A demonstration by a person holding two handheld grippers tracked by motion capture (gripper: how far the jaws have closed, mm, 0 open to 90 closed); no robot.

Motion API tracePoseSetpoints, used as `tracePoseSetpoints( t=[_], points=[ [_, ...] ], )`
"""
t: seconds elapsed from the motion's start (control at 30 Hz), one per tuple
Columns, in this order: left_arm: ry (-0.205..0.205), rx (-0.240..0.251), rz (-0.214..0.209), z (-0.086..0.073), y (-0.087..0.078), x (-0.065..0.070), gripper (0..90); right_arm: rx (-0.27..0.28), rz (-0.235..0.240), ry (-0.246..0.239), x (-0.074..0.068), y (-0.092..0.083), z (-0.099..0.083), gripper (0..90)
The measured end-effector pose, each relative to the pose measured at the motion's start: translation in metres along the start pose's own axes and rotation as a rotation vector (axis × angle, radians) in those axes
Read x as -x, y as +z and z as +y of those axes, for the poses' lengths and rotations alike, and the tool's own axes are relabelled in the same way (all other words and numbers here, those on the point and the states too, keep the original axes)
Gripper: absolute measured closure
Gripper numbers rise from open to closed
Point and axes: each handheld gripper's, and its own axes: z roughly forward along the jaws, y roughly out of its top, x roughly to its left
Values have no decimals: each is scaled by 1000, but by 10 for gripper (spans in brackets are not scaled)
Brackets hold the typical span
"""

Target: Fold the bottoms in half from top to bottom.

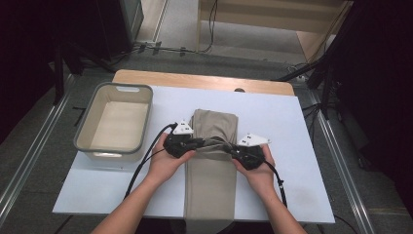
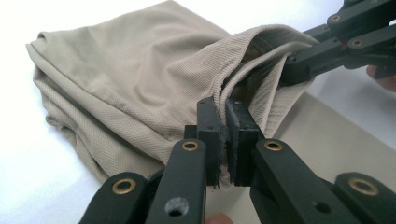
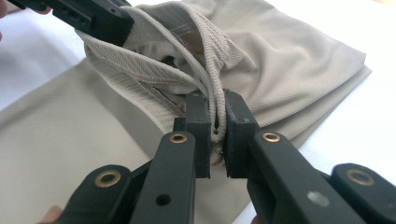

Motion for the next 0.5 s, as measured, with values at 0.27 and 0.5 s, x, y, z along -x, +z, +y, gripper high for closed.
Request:
tracePoseSetpoints(
  t=[0.27,0.5],
  points=[
    [6,39,-20,-9,-17,16,860,47,21,4,-14,-17,-6,814],
    [17,60,-44,-24,-32,36,860,71,45,-12,-32,-35,-20,814]
  ],
)
